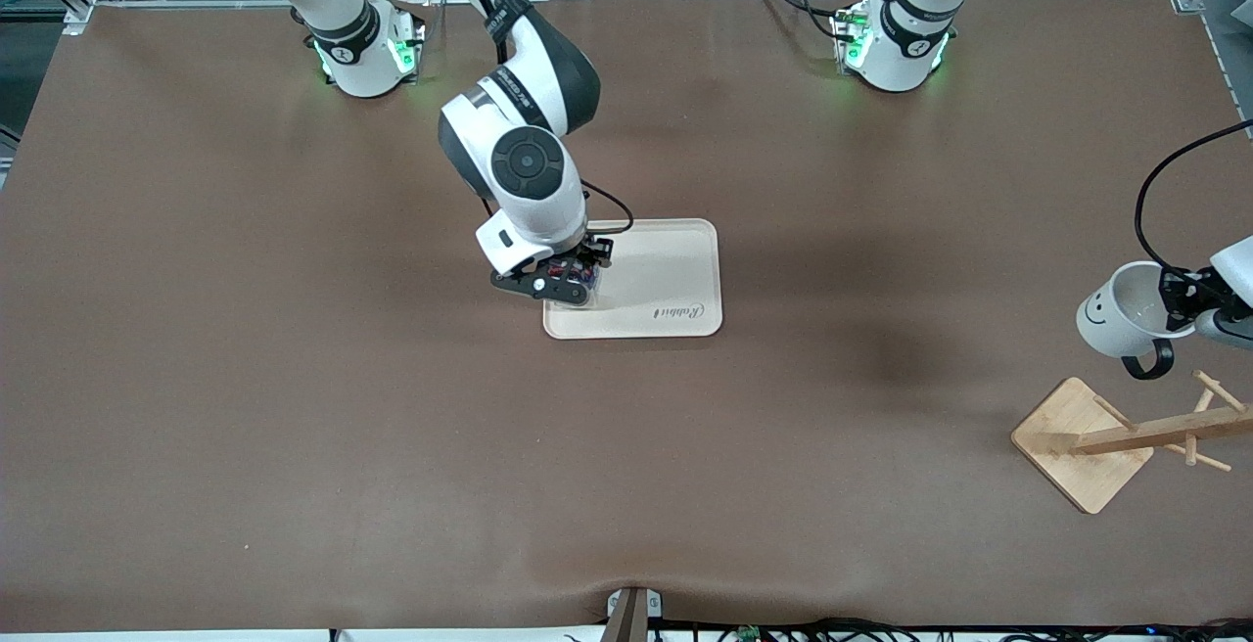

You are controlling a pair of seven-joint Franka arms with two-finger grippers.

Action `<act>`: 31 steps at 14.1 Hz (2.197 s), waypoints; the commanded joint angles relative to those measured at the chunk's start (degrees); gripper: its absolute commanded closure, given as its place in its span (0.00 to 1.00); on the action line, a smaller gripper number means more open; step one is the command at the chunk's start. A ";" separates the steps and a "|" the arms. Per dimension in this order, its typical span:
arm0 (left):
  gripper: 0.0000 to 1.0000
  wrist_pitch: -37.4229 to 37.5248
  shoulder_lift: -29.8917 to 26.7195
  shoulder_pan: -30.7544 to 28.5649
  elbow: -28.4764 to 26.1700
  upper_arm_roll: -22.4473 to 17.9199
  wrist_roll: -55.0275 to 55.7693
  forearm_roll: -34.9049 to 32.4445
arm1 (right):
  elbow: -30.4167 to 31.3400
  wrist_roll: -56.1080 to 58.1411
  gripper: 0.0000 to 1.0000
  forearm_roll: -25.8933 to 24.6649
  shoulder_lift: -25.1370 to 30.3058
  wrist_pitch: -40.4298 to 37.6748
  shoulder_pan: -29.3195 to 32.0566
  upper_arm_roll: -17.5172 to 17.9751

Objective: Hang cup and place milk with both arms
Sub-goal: 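Carry the mug to the stand while the right gripper carries the milk away, then hang the mug handle on the stand peg and open the left gripper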

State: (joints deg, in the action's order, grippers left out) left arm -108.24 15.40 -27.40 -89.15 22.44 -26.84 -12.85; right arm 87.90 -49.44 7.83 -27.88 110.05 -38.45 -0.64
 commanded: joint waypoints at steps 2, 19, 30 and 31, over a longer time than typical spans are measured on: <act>1.00 -1.35 2.09 -2.74 2.75 0.06 -3.74 0.81 | -3.60 -0.13 1.00 4.82 3.88 -9.82 5.57 0.47; 0.21 -6.11 5.61 -5.56 5.03 -0.03 -8.93 2.48 | 24.69 41.44 1.00 -6.67 18.73 3.07 34.67 -1.91; 0.00 6.35 0.26 -4.86 5.74 5.93 10.91 6.26 | 26.27 46.27 1.00 -10.65 14.87 4.03 44.16 -1.82; 0.00 7.68 -0.36 -4.86 5.74 6.81 13.20 6.17 | 26.44 46.27 1.00 -10.56 14.43 4.82 44.16 -1.82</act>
State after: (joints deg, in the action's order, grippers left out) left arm -104.00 17.54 -32.22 -83.04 27.91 -17.40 -7.12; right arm 113.53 -3.25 -1.55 -13.14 113.56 4.76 -3.44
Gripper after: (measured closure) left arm 0.000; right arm 0.330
